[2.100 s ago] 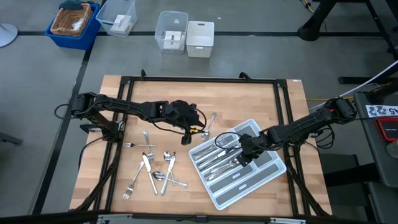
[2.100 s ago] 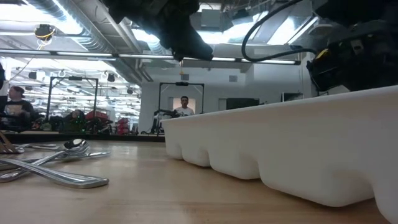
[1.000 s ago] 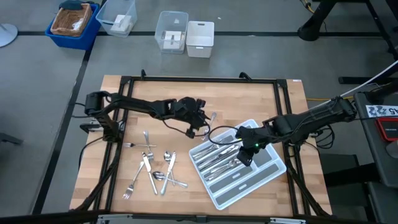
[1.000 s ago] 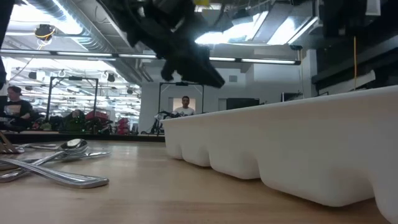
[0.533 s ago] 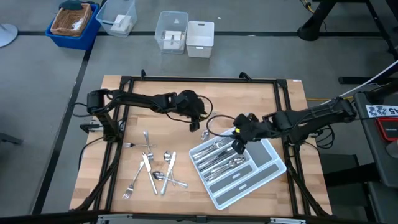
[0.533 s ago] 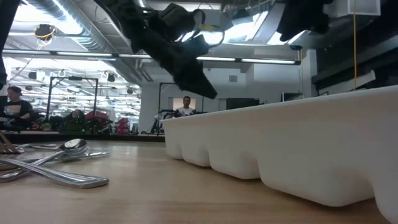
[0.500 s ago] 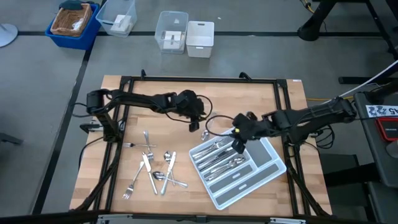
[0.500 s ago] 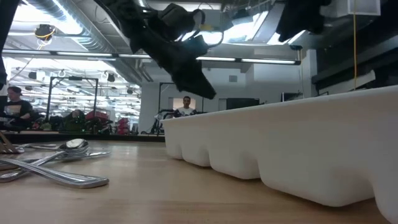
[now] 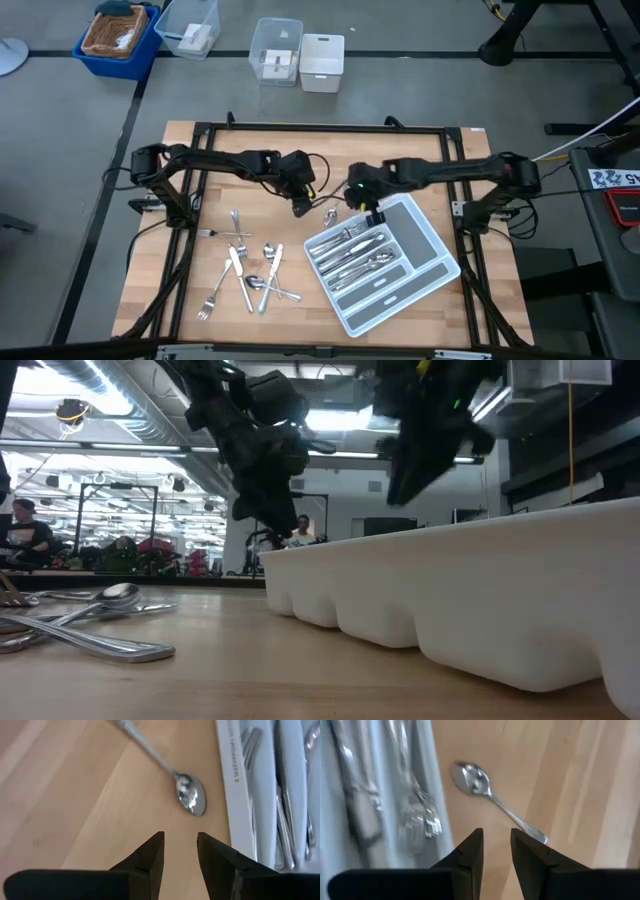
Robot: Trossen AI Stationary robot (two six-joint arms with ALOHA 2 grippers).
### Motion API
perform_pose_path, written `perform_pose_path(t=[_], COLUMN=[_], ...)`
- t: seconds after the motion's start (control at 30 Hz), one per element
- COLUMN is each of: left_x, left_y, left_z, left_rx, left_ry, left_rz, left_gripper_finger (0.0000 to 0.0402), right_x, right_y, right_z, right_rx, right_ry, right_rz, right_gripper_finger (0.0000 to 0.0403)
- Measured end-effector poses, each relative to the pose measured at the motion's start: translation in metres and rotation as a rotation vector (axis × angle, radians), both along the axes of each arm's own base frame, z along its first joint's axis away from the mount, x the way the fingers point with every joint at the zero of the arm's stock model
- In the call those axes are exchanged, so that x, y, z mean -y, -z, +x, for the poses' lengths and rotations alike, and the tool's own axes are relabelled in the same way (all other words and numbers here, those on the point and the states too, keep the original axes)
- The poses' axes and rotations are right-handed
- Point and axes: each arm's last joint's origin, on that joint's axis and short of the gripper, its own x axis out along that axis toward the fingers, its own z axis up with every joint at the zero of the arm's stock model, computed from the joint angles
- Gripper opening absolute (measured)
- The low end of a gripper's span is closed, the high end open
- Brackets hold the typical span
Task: Sort silverware
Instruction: Put the silver spoon into the silverware tray
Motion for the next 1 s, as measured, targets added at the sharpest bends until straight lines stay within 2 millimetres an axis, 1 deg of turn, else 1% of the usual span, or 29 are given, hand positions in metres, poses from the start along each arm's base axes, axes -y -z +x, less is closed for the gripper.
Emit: perform_pose_path(t=[0.2, 0.33, 0.5, 0.6, 0.73, 1.0], left_x=[0.004, 0.005, 0.009, 0.012, 0.018, 0.036], left_y=[-0.003, -0.003, -0.005, -0.009, -0.017, -0.029], left_z=[-0.001, -0.002, -0.002, -0.003, -0.006, -0.012], left_rx=[-0.004, -0.014, -0.014, 0.0, 0.012, 0.016], left_ry=[-0.075, -0.115, -0.161, -0.174, -0.18, -0.186], left_rz=[-0.051, -0.07, -0.075, -0.067, -0.063, -0.057], left_gripper_finger=[0.0107, 0.0107, 0.0107, 0.0107, 0.0107, 0.0107], right_x=[0.028, 0.038, 0.041, 0.041, 0.042, 0.043], right_y=[0.036, 0.054, 0.068, 0.077, 0.09, 0.111], right_z=[0.017, 0.025, 0.034, 0.04, 0.046, 0.051], right_rx=[-0.075, -0.087, -0.072, -0.067, -0.067, -0.101], right_ry=[-0.124, -0.191, -0.271, -0.31, -0.317, -0.361], right_rz=[-0.051, -0.041, -0.067, -0.087, -0.091, -0.1], right_gripper_finger=[0.0099, 0.0099, 0.0099, 0.0099, 0.0099, 0.0099])
